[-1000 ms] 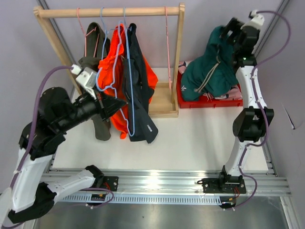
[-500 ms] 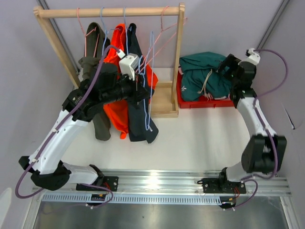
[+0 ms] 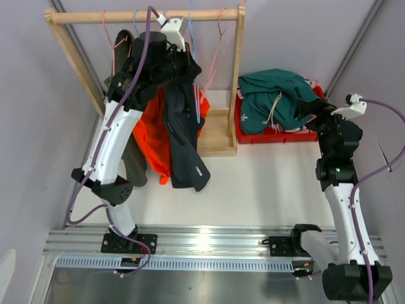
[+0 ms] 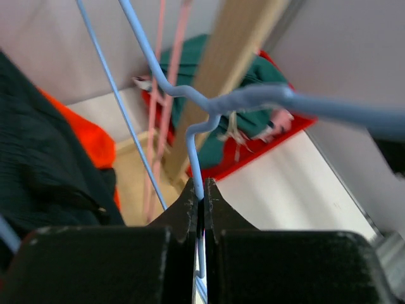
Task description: Remove the shorts from the hanger
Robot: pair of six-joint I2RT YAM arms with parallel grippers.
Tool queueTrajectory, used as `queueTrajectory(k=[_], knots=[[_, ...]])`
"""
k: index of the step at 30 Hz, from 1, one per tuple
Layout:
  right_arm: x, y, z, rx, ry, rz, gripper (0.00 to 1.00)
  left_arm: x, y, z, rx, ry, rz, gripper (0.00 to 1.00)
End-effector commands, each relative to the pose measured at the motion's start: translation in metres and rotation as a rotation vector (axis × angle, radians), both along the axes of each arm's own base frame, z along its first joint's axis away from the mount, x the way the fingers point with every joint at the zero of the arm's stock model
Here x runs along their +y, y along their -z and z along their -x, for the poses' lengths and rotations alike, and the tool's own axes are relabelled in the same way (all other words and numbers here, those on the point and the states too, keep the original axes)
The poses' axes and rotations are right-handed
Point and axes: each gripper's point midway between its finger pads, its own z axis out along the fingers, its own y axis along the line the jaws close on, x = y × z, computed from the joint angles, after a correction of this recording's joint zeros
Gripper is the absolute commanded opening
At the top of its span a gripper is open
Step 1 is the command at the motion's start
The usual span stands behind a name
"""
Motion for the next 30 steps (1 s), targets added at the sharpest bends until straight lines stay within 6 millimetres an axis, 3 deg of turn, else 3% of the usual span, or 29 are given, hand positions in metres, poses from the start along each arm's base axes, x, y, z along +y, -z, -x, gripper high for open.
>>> queueTrajectory(k=[1,3,11,14,19,23,25,28,29,30], knots=[[0.008,-0.011,0.022,-0.037,-0.046,-0.009,0.99,0.012,-0.042,-0.024,-0.122,-0.029,0.1,0.0],[0.011,-0.009,0.027,-0.031,-0.058,-0.012,0.99,0.021,-0.054,-0.031,-0.15,-0.043,0.129,0.0],[0.022,-0.001,0.039,-0.026,-0.107,-0.042,0.99,0.033,-0.055,-0.055,-0.142,-0.027,0.197,0.0],[0.023,0.003,0.038,-0.017,-0.112,-0.05,0.99,0.025,-0.046,-0.062,-0.122,0.003,0.2,0.0],[0.024,0.005,0.04,-0.011,-0.117,-0.052,0.99,0.008,-0.012,-0.078,-0.045,0.046,0.18,0.0],[0.024,0.007,0.041,-0.003,-0.118,-0.044,0.99,0.005,-0.003,-0.084,-0.031,0.05,0.171,0.03],[0.024,0.009,0.041,0.003,-0.117,-0.041,1.0,0.007,-0.004,-0.082,-0.032,0.046,0.167,0.09],[0.025,0.01,0.042,0.006,-0.123,-0.039,0.99,0.011,-0.014,-0.07,-0.05,0.054,0.161,0.42],[0.026,0.01,0.043,0.005,-0.128,-0.039,0.99,0.011,-0.009,-0.068,-0.044,0.057,0.145,0.57],[0.027,0.009,0.043,0.005,-0.131,-0.04,0.99,0.013,-0.012,-0.064,-0.052,0.055,0.141,0.63]])
